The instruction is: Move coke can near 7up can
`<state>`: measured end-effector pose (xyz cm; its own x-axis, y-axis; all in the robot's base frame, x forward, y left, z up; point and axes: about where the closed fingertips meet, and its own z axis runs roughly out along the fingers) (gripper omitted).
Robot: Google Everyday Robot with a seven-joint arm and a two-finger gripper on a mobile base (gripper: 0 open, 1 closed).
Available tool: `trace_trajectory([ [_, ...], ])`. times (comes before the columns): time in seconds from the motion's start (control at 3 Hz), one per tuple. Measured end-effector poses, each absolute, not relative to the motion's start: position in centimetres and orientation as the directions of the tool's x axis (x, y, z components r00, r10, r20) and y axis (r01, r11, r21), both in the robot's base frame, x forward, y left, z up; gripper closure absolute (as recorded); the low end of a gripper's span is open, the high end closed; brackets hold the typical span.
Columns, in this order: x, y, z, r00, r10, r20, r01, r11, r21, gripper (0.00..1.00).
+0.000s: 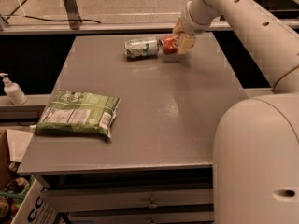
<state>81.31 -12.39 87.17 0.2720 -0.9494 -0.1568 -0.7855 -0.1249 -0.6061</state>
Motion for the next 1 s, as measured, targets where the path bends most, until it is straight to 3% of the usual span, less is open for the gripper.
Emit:
trace_trajectory([
  [1.0, 81.15, -11.82, 86.70, 0.287, -0.947, -0.147, -0.801, -0.153, -0.578, 0.12],
])
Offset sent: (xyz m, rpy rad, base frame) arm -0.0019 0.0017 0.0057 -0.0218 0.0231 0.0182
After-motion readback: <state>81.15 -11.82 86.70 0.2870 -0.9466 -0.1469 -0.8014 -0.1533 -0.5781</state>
